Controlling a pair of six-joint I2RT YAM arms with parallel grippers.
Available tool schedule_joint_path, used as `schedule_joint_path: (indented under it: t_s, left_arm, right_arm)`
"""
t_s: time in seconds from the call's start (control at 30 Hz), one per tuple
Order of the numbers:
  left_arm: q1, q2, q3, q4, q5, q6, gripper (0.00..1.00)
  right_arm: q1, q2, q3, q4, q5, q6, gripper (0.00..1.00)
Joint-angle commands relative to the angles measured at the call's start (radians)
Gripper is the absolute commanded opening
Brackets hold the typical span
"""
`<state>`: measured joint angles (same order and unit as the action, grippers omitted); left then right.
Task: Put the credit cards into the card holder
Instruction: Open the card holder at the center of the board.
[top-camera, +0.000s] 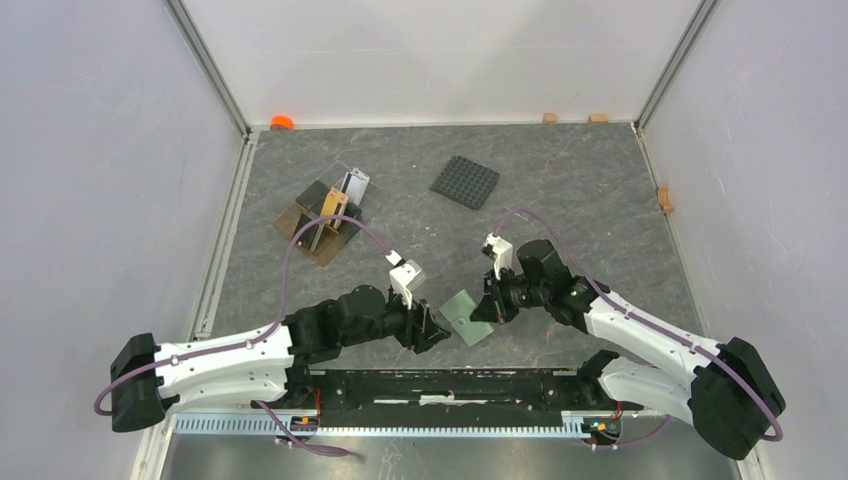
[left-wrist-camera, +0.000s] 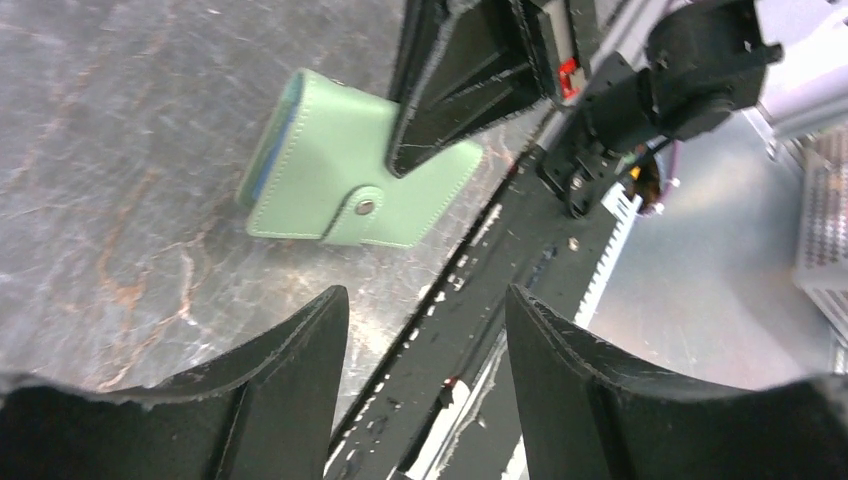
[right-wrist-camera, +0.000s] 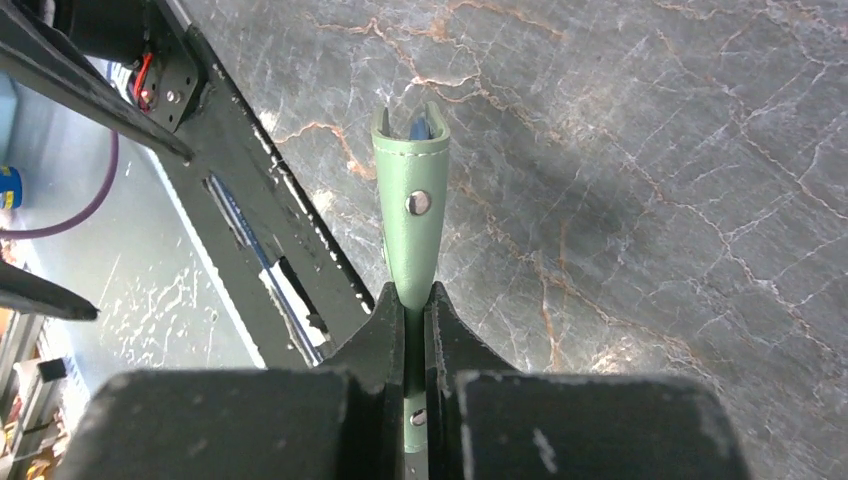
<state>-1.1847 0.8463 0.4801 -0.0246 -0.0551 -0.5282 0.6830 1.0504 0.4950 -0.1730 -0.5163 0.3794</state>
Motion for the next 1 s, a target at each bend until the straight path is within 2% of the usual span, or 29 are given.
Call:
schedule_joint_path:
  t_s: [0.0,0.17,0.4,0.73,0.83,0.97]
  left_arm:
    - [-0.005,0.066,0.042,0.09,0.173,0.039,0.67]
    - [-0.006,0.16,0.073,0.098,0.264,0.053,0.71]
    - [-0.005,0.136,0.049,0.127,0.262,0.059,0.73]
    - [-0.004,0.151,0.049,0.133,0.266,0.082,0.73]
    - [-0.005,0.181,0.049,0.17,0.309,0.067,0.7]
    - [-0.005,0.227,0.056,0.208,0.361,0.048,0.6]
  right_arm:
    - [-0.011,-0.029,0.063,-0.056,-0.114,-0.063,0.0]
    - [-0.011,-0.052,0.1,-0.087,-0.248,-0.082,0.0]
    - [-0.012,-0.073,0.122,-0.157,-0.377,-0.142,0.0]
    - [-0.01,-0.07,0.094,-0.128,-0.493,-0.152,0.0]
    - [-0.01,-0.067,0.088,-0.112,-0.506,-0.145,0.0]
    - [-0.01,-0.059,0.086,-0.103,-0.518,-0.146,0.0]
